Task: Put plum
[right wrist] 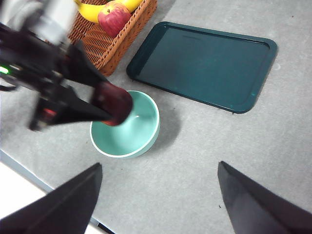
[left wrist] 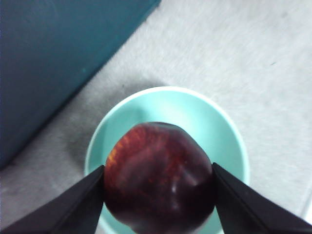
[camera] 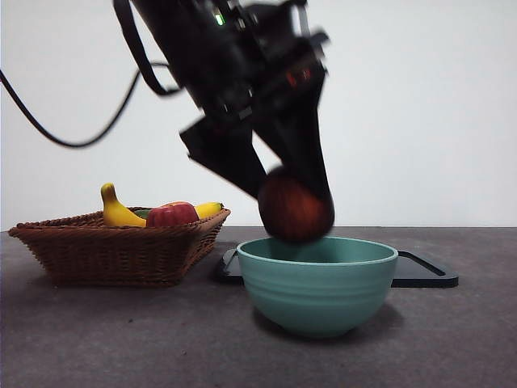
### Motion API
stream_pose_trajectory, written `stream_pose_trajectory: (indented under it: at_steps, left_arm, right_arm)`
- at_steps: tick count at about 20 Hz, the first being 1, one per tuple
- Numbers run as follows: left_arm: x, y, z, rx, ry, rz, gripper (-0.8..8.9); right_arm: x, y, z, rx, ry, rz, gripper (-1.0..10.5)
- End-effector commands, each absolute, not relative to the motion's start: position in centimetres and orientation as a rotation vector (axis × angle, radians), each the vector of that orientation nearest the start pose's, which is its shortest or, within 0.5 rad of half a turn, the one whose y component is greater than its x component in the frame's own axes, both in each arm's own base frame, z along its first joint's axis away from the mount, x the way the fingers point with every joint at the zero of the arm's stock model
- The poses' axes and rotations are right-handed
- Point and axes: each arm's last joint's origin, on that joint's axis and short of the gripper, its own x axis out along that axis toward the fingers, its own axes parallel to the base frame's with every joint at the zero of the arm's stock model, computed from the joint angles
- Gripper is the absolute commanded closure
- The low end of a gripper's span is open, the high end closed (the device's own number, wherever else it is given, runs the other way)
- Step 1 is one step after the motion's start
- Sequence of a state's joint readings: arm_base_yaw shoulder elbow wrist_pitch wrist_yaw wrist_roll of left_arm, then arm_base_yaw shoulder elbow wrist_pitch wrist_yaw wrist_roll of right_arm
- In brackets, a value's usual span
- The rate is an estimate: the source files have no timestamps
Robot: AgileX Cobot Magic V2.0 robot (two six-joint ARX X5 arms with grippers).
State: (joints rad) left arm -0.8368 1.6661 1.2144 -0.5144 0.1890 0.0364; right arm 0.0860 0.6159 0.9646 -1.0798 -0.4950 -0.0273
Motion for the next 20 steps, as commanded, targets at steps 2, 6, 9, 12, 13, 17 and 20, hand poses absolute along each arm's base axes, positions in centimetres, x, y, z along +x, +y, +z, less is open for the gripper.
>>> stream_pose_trajectory:
  at_steps: [2, 6, 9, 12, 13, 17, 20]
  left_arm:
    - [23.1, -27.8, 21.8, 0.405, 0.936, -0.989, 5.43]
    - [23.0, -28.6, 20.5, 0.447, 0.94, -1.001, 5.43]
    - [22.9, -28.9, 20.0, 0.47, 0.941, -0.998, 5.4]
    - [22.8, -29.0, 19.8, 0.476, 0.946, -1.002, 5.33]
    - [22.7, -29.1, 19.8, 0.486, 0.941, -1.01, 5.33]
    - [22.7, -29.1, 19.7, 0.492, 0.943, -1.013, 4.62]
    - [22.6, -29.0, 19.7, 0.495, 0.954, -1.011, 4.35]
  right_arm:
    - [8.2, 2.1, 33.9, 0.12, 0.695, 0.571, 5.7]
    - [8.2, 2.1, 33.9, 0.12, 0.695, 0.571, 5.7]
    - [8.2, 2.1, 33.9, 0.12, 0.695, 0.571, 5.7]
    - [8.2, 2.1, 33.9, 0.12, 0.695, 0.571, 5.7]
    - [8.2, 2.1, 33.9, 0.12, 0.695, 0.571, 5.7]
    - [8.2, 2.1, 33.9, 0.12, 0.695, 0.571, 5.7]
    - [8.2, 2.1, 33.9, 0.12, 0.695, 0.571, 5.7]
